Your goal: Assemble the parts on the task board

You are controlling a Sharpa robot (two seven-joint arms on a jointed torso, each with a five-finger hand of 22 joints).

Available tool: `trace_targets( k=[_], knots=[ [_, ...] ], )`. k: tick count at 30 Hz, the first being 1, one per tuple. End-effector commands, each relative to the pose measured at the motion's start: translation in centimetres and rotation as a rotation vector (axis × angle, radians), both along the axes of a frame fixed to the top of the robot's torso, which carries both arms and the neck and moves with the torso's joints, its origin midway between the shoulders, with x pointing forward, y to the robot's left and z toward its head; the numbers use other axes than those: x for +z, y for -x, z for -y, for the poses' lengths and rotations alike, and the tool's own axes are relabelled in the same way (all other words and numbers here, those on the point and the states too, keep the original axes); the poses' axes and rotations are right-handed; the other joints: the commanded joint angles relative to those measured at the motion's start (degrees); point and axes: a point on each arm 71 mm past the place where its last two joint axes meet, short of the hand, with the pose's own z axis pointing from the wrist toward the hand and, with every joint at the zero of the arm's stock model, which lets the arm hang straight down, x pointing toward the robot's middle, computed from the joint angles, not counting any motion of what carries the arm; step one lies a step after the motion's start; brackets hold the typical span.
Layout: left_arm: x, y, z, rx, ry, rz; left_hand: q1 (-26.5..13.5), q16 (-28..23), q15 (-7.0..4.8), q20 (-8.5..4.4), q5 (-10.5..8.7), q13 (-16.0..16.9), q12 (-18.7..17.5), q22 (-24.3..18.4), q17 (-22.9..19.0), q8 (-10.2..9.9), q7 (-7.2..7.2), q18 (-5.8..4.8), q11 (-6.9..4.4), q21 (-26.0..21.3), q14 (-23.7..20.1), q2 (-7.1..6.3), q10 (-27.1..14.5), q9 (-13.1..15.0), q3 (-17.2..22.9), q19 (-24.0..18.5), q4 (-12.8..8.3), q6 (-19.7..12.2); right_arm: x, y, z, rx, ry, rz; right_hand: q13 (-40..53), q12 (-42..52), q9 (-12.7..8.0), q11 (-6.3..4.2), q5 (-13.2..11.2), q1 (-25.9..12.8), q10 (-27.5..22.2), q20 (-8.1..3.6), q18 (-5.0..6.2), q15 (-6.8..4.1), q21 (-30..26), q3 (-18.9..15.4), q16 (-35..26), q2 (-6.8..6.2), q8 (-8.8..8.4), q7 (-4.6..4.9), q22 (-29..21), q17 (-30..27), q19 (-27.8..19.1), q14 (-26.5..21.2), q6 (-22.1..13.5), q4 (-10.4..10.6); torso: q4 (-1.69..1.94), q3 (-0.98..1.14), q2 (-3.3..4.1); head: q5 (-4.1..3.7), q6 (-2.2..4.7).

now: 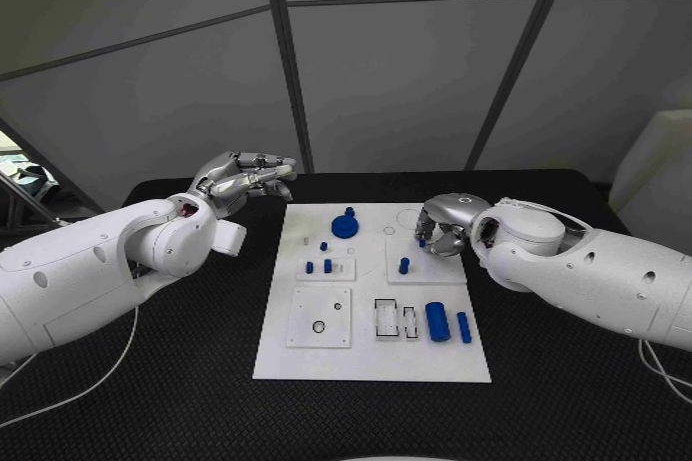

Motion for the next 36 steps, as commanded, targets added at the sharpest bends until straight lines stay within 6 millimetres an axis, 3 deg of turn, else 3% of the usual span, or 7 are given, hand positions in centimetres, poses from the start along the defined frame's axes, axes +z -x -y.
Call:
trace_targets(
  k=[1,5,16,24,25,36],
  knots=[
    [0.2,0.0,0.2,-0.013,0.021,0.011,0.10,-0.54,-0.14,0.27,0.10,-0.08,-0.36,-0.14,-0.12,-0.26,0.28,0.18,0.06,-0.11,0.45,0.38,-0.47,0.07,-0.38,0.18,-0.16,-0.29,-0.3,0.1,-0.2,0.017,0.009,-0.021,-0.16,0.28,-0.02,-0.18,0.03,-0.14,0.96,-0.29,-0.18,-0.23,0.63,0.46,0.42,0.76,0.40,-0.05,3.27,0.20,0.88,1.44,0.92,0.03,0.02,-0.01,0.01,0.01,-0.12],
    [0.2,0.0,0.2,-0.014,0.020,0.007,0.19,-0.70,-0.14,0.27,0.13,-0.09,-0.37,-0.20,-0.17,-0.27,0.30,0.18,0.07,-0.17,0.48,0.38,-0.48,0.08,-0.40,0.20,-0.26,-0.31,-0.4,0.1,-0.2,0.016,0.014,-0.029,-0.31,0.39,0.06,-0.60,-0.01,-0.60,2.31,-0.56,-0.35,-0.55,1.28,0.62,-0.85,1.37,0.65,-0.46,4.07,-1.69,1.26,1.22,2.05,0.31,-0.01,-0.03,0.00,0.02,-0.15],
    [0.1,-0.1,0.2,-0.013,0.017,0.001,0.40,-1.04,-0.13,0.26,0.15,-0.12,-0.40,-0.31,-0.28,-0.29,0.36,0.18,0.10,-0.28,0.57,0.37,-0.51,0.12,-0.45,0.25,-0.51,-0.32,-0.6,0.1,-0.3,0.010,0.026,-0.041,-0.47,0.48,0.39,-1.59,0.08,-0.96,4.99,-1.32,-1.01,-1.40,3.54,0.61,1.31,2.76,1.28,-1.43,6.84,0.10,2.52,1.75,4.80,0.64,0.00,-0.01,-0.01,0.01,-0.29],
    [0.0,-0.1,0.2,-0.013,0.016,-0.002,0.65,-1.38,-0.13,0.24,0.17,-0.15,-0.42,-0.39,-0.38,-0.30,0.41,0.18,0.12,-0.35,0.64,0.36,-0.53,0.14,-0.50,0.28,-0.80,-0.33,-0.2,0.2,-0.2,-0.002,0.002,0.018,-0.55,0.12,0.76,-2.14,0.36,0.10,6.53,-2.09,-1.31,-2.16,4.59,0.75,2.42,4.97,1.36,-1.81,8.14,0.71,3.07,1.79,6.29,0.14,0.02,0.01,-0.01,0.01,-0.33],
    [0.0,-0.1,0.2,-0.013,0.016,-0.003,0.72,-1.47,-0.13,0.23,0.19,-0.16,-0.43,-0.40,-0.41,-0.30,0.42,0.17,0.13,-0.36,0.66,0.37,-0.53,0.15,-0.51,0.29,-0.88,-0.33,-0.1,0.2,-0.3,0.000,-0.004,0.025,-0.59,0.02,0.76,-2.14,-0.51,0.39,6.58,-2.16,-1.32,-2.20,4.63,1.07,2.45,5.18,1.24,-1.76,8.19,0.66,3.08,1.76,6.25,-0.10,0.02,0.02,-0.02,0.03,-0.31],
    [0.0,-0.2,0.0,-0.007,0.013,-0.005,0.89,-1.75,-0.12,0.22,0.28,-0.18,-0.46,-0.43,-0.49,-0.32,0.46,0.16,0.16,-0.41,0.67,0.38,-0.55,0.17,-0.54,0.28,-1.09,-0.36,0.9,1.0,-0.2,0.016,-0.075,0.087,-0.65,-0.15,0.78,-2.11,-1.40,0.61,6.66,-2.21,-1.40,-2.20,4.88,1.68,2.54,5.20,1.03,-1.71,8.51,0.54,3.21,1.70,6.27,-0.53,-0.03,-0.04,-0.13,0.02,-0.06]
  ],
)
